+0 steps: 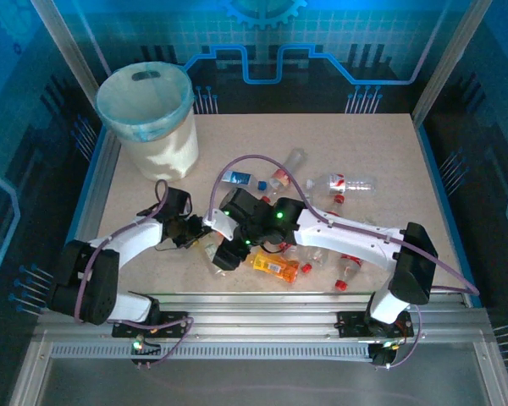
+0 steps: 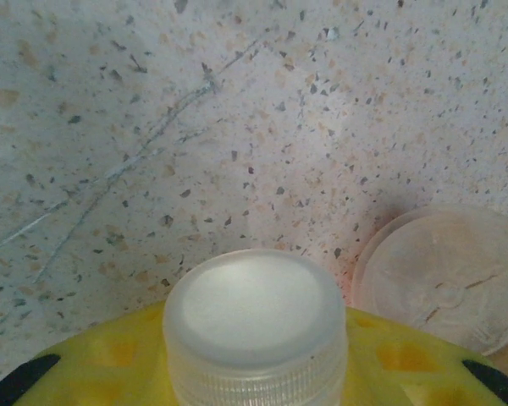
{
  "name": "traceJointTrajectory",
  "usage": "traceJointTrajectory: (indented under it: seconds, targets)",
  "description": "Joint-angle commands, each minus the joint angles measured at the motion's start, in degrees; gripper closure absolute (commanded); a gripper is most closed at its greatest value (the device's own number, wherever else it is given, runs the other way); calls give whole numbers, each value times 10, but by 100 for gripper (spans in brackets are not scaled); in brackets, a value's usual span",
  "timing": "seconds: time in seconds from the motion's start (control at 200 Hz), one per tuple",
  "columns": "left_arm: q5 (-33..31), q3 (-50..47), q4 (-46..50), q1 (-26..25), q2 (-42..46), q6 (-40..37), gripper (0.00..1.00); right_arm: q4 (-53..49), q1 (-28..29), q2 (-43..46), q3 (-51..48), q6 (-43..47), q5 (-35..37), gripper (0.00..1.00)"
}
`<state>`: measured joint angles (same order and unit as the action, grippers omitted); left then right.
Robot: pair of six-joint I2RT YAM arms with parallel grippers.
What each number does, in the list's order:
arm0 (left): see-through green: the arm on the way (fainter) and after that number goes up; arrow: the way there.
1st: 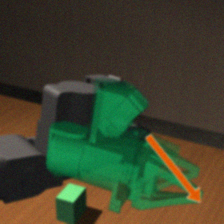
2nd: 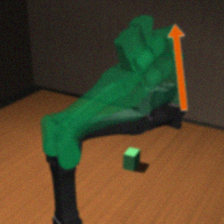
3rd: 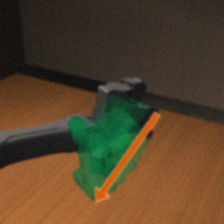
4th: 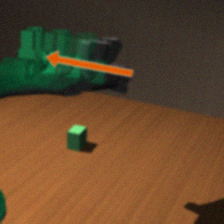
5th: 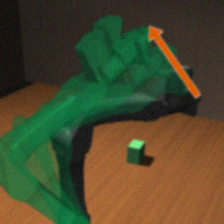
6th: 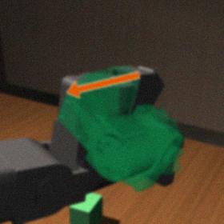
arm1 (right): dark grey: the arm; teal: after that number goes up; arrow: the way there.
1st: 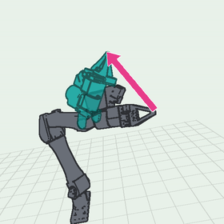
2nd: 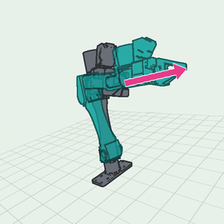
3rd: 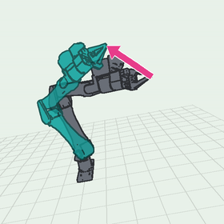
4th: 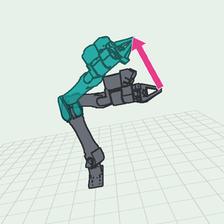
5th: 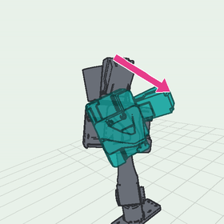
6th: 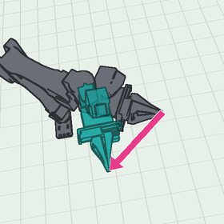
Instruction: Put the plastic bottles in the bin
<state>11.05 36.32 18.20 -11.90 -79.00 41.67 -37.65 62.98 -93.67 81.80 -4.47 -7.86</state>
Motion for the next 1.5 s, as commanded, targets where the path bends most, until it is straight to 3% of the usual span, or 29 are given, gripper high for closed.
traceJointTrajectory:
  seconds: [0.0,0.17,0.375,0.675,1.326,1.496]
  targets:
    - [-19,-6,24,8,35,-6,69,22,8,-7,3,-9,10,34]
    - [-52,3,73,9,116,-24,77,23,8,-12,29,-16,25,34]
    - [-117,53,153,10,199,-50,100,79,8,-5,29,-26,43,34]
    - [-123,159,232,9,257,-84,100,93,-6,-4,78,-14,42,34]
    - [-28,364,206,-11,275,-176,100,205,-81,108,17,-36,69,35]
    - [-58,409,196,-11,258,-202,100,207,-94,93,49,-38,59,35]
